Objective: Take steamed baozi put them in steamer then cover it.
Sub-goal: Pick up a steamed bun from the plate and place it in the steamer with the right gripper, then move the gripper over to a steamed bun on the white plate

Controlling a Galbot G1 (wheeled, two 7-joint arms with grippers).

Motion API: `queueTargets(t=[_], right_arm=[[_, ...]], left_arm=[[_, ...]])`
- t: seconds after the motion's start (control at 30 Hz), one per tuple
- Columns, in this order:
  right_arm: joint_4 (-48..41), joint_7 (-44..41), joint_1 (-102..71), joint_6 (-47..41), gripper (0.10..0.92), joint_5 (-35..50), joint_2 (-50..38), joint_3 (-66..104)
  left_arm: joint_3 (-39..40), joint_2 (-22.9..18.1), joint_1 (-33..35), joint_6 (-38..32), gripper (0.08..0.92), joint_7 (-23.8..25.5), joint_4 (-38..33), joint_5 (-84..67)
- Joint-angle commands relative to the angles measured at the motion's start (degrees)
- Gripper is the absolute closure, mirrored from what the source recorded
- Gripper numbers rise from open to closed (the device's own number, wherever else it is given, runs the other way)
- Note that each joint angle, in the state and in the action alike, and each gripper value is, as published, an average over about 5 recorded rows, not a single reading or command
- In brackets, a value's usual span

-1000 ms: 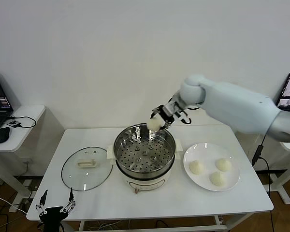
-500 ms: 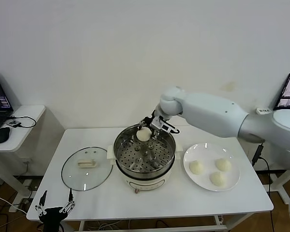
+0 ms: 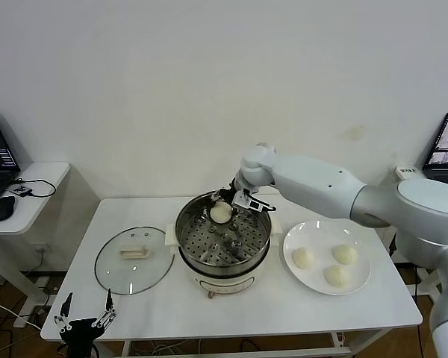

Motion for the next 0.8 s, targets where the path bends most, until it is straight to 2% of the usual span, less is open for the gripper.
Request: queueTargets(t=[0.03, 0.23, 0.33, 0.53, 0.8], right_arm=[[7.0, -2.7, 6.2, -5.1, 0.210, 10.8, -3.2, -1.3], [22.2, -10.5, 16.0, -24.1, 0.203, 29.9, -14.9, -5.0], [28.2, -13.0, 19.2, -32.4, 0.202, 33.8, -20.8, -5.2], [35.6, -15.8, 21.0, -40.9, 0.203, 34.8, -32.4, -5.3], [37.9, -16.2, 14.0, -43.6, 0.203, 28.9, -44.8, -2.7]], left_arm=[[0.0, -0.1, 0.1, 0.0, 0.177, 0.0, -0.3, 0.0], [0.0, 0.2, 0.3, 0.0, 0.177, 0.0, -0.4, -0.1], [0.0, 0.6, 0.2, 0.0, 0.177, 0.0, -0.4, -0.2], [-0.3, 1.2, 0.0, 0.1, 0.177, 0.0, -0.5, -0.6], [-0.7, 1.8, -0.3, 0.3, 0.177, 0.1, -0.4, -1.0]])
